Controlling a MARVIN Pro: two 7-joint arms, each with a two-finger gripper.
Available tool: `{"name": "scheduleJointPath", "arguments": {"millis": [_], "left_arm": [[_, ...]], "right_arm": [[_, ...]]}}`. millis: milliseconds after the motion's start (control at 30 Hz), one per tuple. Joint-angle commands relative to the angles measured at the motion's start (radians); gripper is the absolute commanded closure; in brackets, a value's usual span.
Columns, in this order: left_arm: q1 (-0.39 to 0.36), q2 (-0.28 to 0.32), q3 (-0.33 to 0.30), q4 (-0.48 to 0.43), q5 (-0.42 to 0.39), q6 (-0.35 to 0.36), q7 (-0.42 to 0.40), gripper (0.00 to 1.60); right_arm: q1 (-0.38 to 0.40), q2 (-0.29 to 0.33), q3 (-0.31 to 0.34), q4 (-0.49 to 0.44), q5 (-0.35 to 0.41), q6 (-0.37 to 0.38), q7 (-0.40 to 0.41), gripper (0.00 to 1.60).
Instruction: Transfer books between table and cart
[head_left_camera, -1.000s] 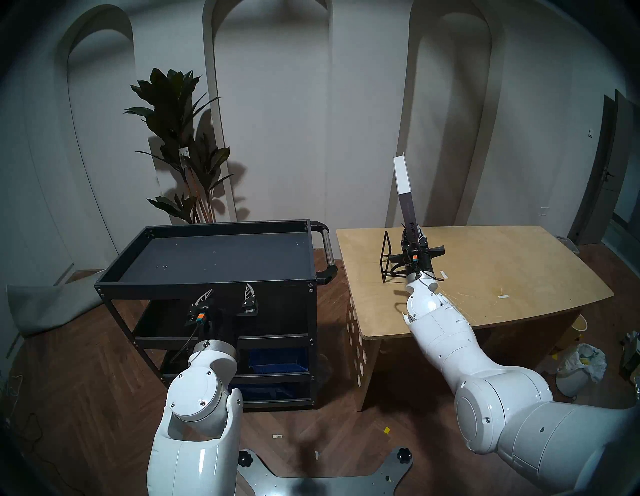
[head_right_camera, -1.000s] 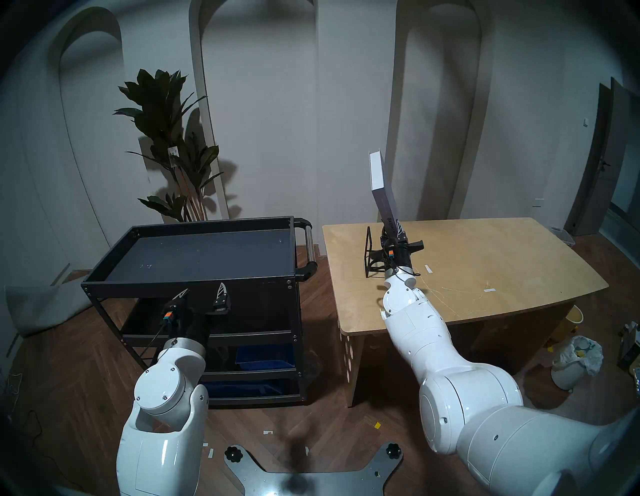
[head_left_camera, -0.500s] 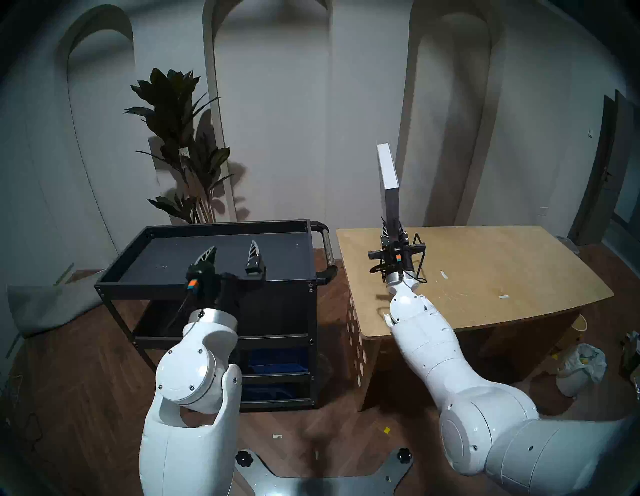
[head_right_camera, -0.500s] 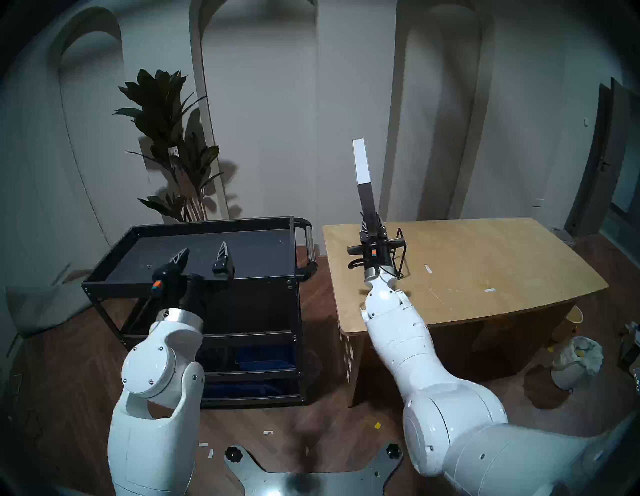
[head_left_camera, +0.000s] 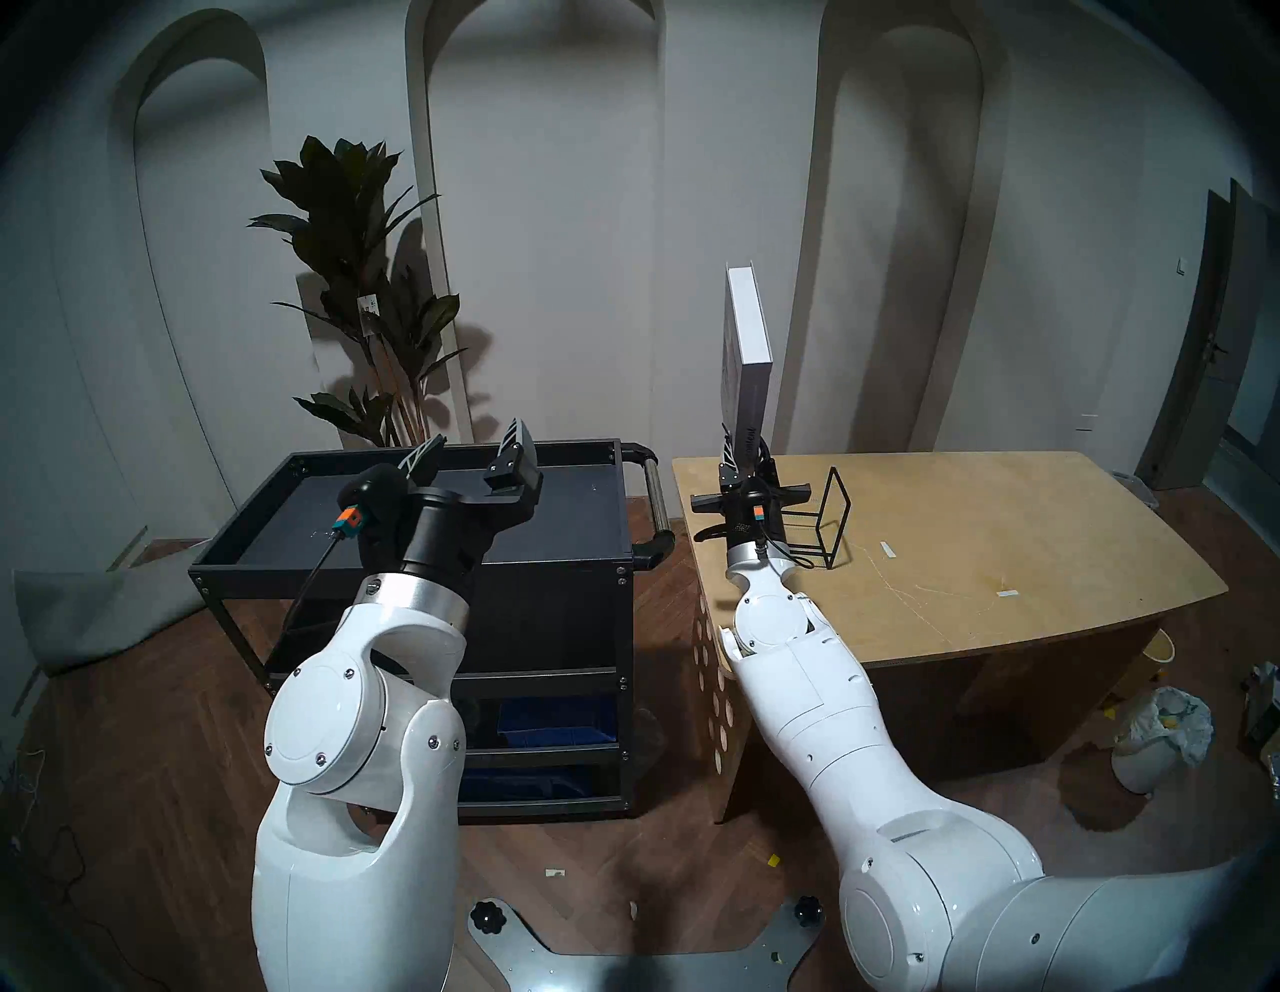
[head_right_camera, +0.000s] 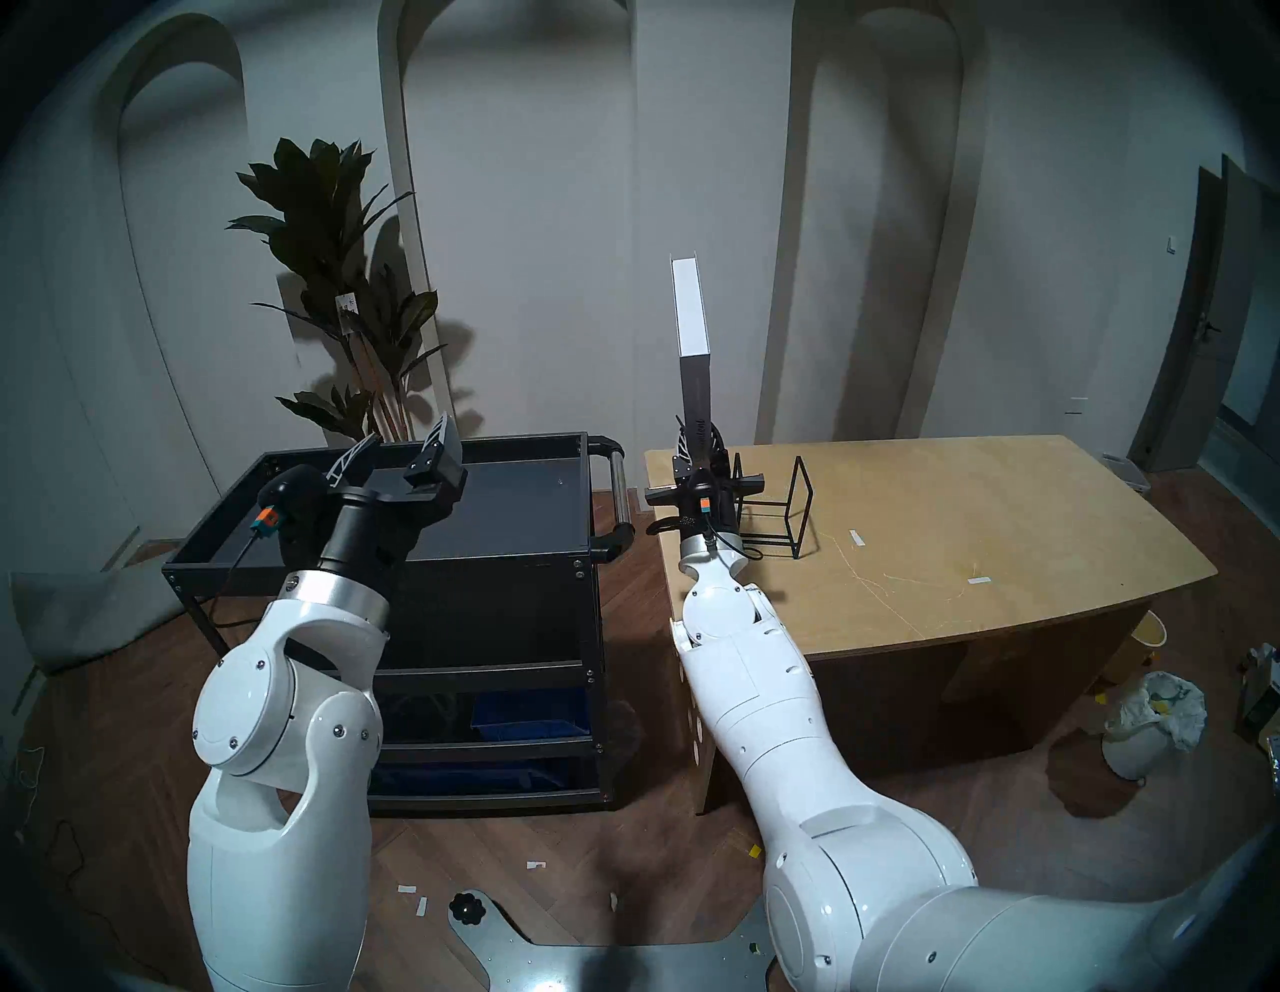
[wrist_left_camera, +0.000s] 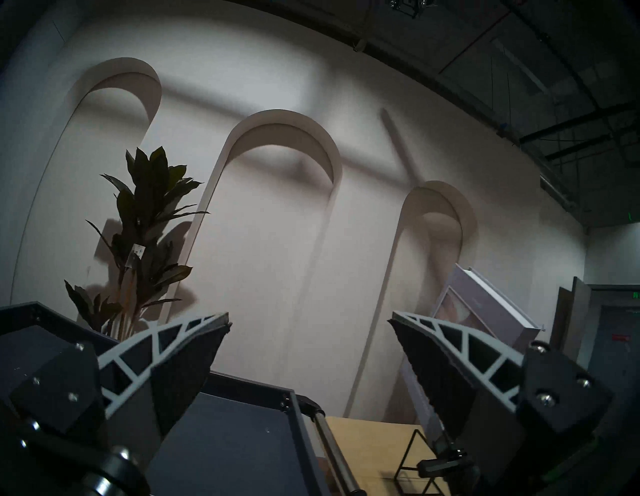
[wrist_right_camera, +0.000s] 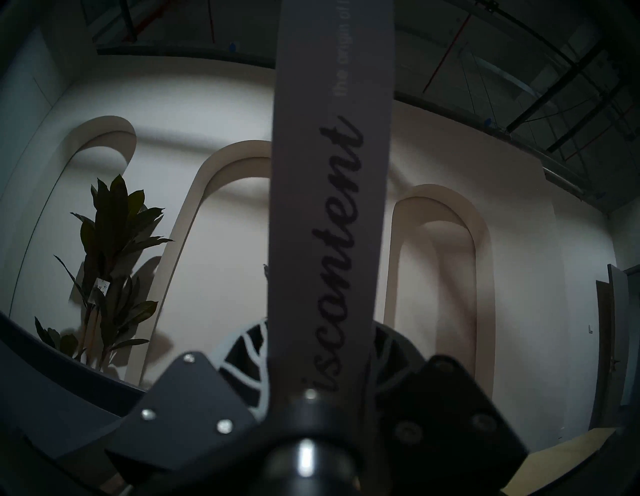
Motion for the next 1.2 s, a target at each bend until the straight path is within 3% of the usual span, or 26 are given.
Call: {"name": "scheduleJointPath", "arguments": {"millis": [0, 133, 367, 567, 700, 867, 1167], "left_arm": [[0.01, 0.028, 0.01, -0.075, 0.018, 0.006, -0.019, 0.0], [0.007, 0.066, 0.03, -0.086, 0.119, -0.029, -0.006, 0.0], [-0.019, 0.083, 0.05, -0.081, 0.25, -0.076, 0.024, 0.0], [-0.057, 0.076, 0.071, -0.096, 0.315, -0.073, 0.056, 0.0], [-0.1, 0.079, 0.086, -0.12, 0.328, -0.016, 0.055, 0.0], [-0.141, 0.087, 0.082, -0.12, 0.285, 0.092, 0.022, 0.0], [-0.201, 0.083, 0.024, -0.12, 0.161, 0.275, -0.048, 0.0]], "right_arm": [[-0.013, -0.091, -0.029, -0.116, 0.022, 0.095, -0.005, 1.6], [-0.025, -0.099, -0.077, -0.158, 0.014, 0.181, -0.012, 1.6], [-0.038, -0.094, -0.154, -0.195, -0.012, 0.291, -0.042, 1.6], [-0.055, -0.081, -0.245, -0.241, -0.043, 0.409, -0.105, 1.6], [-0.056, -0.08, -0.315, -0.254, -0.062, 0.516, -0.172, 1.6], [-0.048, -0.085, -0.357, -0.245, -0.055, 0.58, -0.222, 1.6], [-0.032, -0.096, -0.381, -0.216, -0.069, 0.588, -0.279, 1.6]]}}
